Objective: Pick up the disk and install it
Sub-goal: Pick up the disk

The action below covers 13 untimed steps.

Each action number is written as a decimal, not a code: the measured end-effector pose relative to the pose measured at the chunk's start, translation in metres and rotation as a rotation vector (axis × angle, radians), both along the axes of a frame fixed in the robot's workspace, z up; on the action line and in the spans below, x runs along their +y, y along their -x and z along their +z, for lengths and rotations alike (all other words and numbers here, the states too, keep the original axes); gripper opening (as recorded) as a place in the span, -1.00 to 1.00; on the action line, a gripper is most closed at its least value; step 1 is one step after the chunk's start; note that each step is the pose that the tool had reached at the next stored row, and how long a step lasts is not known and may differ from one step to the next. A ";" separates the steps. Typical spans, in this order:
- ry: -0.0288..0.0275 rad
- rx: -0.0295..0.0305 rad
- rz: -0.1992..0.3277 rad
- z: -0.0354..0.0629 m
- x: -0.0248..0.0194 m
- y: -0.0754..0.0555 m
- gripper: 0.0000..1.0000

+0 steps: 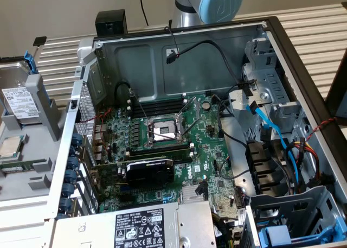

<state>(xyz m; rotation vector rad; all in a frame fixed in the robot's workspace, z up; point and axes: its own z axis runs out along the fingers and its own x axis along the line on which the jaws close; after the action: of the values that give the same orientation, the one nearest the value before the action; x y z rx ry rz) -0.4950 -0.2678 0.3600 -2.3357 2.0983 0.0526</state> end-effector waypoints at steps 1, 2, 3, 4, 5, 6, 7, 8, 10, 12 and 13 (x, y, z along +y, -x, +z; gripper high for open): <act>-0.0003 0.0000 -0.017 -0.0009 0.0000 0.000 0.47; -0.0006 0.0001 -0.036 -0.0019 0.0000 0.000 0.47; -0.0008 0.0000 -0.053 -0.0028 0.0000 0.000 0.47; -0.0008 0.0000 -0.070 -0.0036 0.0000 0.000 0.47; -0.0008 0.0001 -0.078 -0.0045 0.0000 0.000 0.47; -0.0008 0.0011 -0.081 -0.0056 0.0000 0.000 0.47; -0.0007 0.0021 -0.081 -0.0067 0.0000 0.000 0.47; -0.0007 0.0035 -0.081 -0.0080 0.0000 0.000 0.47; -0.0006 0.0061 -0.082 -0.0112 0.0000 0.000 0.47; -0.0005 0.0082 -0.083 -0.0149 0.0000 0.000 0.47; -0.0005 0.0091 -0.084 -0.0167 0.0000 0.000 0.47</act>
<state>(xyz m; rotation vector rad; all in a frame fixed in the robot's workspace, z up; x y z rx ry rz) -0.4950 -0.2678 0.3433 -2.2486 2.1973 0.0636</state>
